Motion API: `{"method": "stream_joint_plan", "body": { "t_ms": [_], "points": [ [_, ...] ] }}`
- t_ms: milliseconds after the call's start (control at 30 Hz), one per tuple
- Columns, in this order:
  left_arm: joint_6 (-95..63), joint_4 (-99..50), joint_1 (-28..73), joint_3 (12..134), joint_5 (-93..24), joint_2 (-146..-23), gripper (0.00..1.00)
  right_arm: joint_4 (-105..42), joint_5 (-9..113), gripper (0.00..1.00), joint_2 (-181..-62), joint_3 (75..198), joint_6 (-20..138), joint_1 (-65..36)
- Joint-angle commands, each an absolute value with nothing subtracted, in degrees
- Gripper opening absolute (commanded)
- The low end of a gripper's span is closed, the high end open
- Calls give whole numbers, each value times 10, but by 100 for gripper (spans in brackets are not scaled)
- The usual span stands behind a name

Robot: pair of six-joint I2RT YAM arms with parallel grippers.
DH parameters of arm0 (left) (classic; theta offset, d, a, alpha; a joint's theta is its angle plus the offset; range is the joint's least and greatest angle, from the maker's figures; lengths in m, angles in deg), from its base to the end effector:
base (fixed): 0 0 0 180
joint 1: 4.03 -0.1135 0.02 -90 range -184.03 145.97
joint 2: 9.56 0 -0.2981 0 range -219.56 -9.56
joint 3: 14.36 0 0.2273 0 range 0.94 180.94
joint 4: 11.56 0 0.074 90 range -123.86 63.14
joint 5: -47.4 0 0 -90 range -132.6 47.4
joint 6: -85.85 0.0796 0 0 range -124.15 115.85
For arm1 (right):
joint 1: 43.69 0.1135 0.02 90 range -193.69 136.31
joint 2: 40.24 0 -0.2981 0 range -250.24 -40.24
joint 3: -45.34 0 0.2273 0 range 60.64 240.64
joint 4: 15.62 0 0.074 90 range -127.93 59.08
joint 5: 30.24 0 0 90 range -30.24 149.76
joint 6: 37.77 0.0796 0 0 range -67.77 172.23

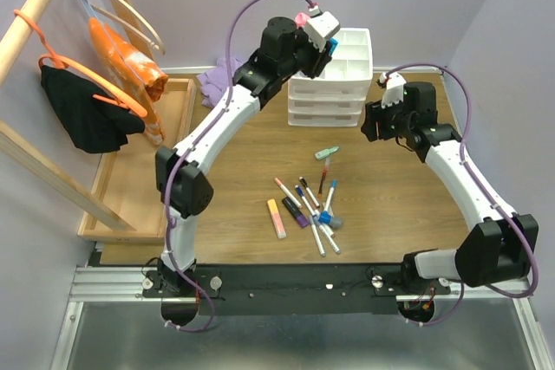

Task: Sort the stationery into containers
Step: Place the pen in the storage box.

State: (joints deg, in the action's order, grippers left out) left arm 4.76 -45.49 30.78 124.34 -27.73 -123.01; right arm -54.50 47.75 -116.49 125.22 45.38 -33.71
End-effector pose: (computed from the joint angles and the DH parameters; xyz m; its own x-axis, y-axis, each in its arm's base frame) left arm 0.3935 -0.2984 0.4612 -0.0047 0.1856 -0.9826 0.7700 0.6276 0.1148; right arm 0.2926 0.0683 0.3298 -0.5242 -0.2107 -0.8251 -0.4023 0.9153 0.0218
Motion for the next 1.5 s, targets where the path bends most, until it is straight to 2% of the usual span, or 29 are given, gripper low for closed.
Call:
{"method": "stream_joint_plan", "body": {
  "t_ms": [0,67,200,433,767,1333,1433,1467],
  "points": [
    [51,-213,299,1219,-266,-1281,0,-538,488,65,-1170,1277,459,-354],
    [49,-176,296,1224,-277,-1305,0,-537,488,65,-1166,1271,461,-360],
    [49,-121,288,1310,-313,-1366,0,-539,478,65,-1151,1256,470,-374],
    [57,-104,287,1413,-314,-1440,0,-536,461,65,-1128,1206,489,-400],
    [102,-58,289,1458,-320,-1520,1,-531,446,64,-1146,1204,497,-411],
    [107,-61,288,1440,-318,-1543,2,-520,438,64,-1149,1192,503,-425],
    [110,-70,288,1440,-321,-1543,5,-520,437,64,-1147,1188,503,-426],
    [114,-71,289,1440,-321,-1543,10,-520,436,64,-1145,1187,504,-426]
  ]
}}
